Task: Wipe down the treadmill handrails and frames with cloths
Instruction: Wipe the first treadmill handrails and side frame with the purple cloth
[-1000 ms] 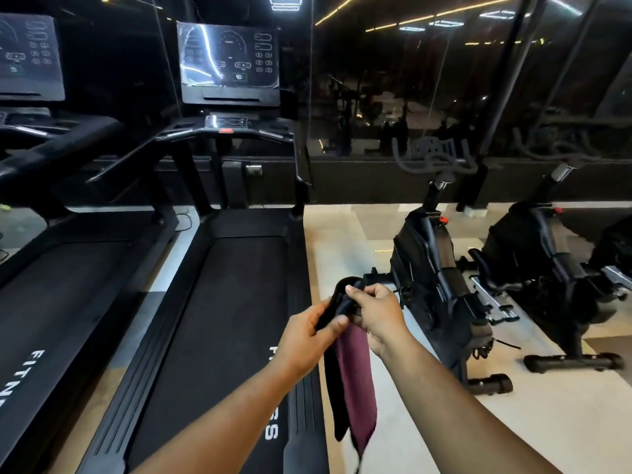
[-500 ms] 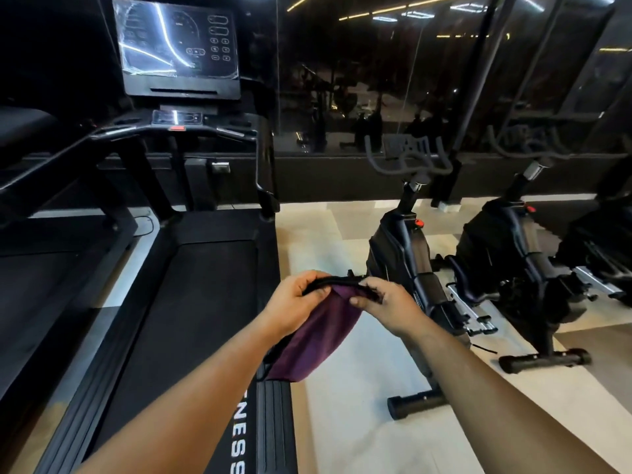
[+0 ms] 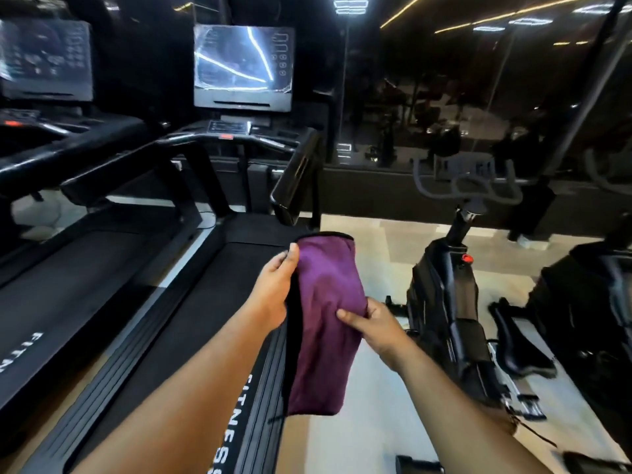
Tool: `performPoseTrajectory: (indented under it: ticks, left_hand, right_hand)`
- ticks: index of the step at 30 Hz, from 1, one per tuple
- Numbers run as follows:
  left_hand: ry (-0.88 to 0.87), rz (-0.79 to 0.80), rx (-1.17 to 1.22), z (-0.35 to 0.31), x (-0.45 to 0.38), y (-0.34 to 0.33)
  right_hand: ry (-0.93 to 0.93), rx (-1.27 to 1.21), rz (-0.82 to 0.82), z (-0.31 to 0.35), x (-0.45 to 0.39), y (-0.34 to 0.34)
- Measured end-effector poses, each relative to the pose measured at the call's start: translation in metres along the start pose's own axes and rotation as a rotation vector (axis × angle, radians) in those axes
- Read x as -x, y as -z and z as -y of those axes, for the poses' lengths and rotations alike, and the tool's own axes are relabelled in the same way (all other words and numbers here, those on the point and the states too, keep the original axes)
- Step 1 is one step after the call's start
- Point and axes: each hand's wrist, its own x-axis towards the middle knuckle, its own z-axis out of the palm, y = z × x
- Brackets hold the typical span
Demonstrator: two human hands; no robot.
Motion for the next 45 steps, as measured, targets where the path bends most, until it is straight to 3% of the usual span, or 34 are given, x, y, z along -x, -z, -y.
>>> performPoseTrajectory:
  ticks: [3, 5, 9, 13, 16, 18, 20, 22, 25, 28, 30, 37, 45]
  left_hand:
    - [0.268, 0.116, -0.128, 0.054, 0.016, 0.003]
    - [0.264, 0.156, -0.186, 0.075, 0.02, 0.005]
    - [0.189, -0.1, -0.438, 0.072, -0.003, 0.004]
    - [0.1, -0.332, -0.577, 0.07, -0.034, 0.005]
    - [0.034, -0.103, -0.584, 0.07, -0.061, 0.013]
    - [-0.081, 0.01, -0.978, 0.066, -0.084, 0.018]
    - [-0.253, -0.06, -1.414, 0.059, -0.105, 0.021]
    - [-0.358, -0.179, -1.592, 0.049, -0.125, 0.023]
    - [-0.353, -0.215, -1.606, 0.036, -0.16, 0.031]
    - [-0.222, -0.181, -1.283, 0.017, -0.192, 0.035]
    - [-0.201, -0.194, -1.194, 0.006, -0.212, 0.038]
    - [-0.286, -0.292, -1.462, -0.013, -0.278, 0.066]
    - [-0.146, -0.598, -1.321, -0.033, -0.378, 0.091]
  right_hand:
    - [0.007, -0.116, -0.09, 0.01, -0.02, 0.013]
    - [-0.042, -0.094, -0.095, 0.011, -0.031, 0.024]
    - [-0.272, 0.022, -0.007, 0.003, -0.048, 0.053]
    - [-0.162, -0.011, -0.005, -0.006, -0.083, 0.07]
    - [-0.035, 0.086, 0.096, -0.012, -0.111, 0.081]
    - [0.039, 0.375, 0.143, -0.011, -0.134, 0.084]
    - [0.126, 0.613, 0.06, -0.008, -0.163, 0.083]
    - [0.225, 0.626, -0.056, -0.004, -0.191, 0.079]
    - [0.283, 0.575, -0.228, -0.002, -0.234, 0.072]
    - [0.155, 0.27, -0.274, 0.001, -0.271, 0.051]
    - [0.146, 0.209, -0.33, 0.005, -0.296, 0.034]
    - [0.342, 0.524, -0.371, 0.032, -0.389, 0.014]
    - [0.547, 0.7, -0.379, 0.084, -0.54, -0.036]
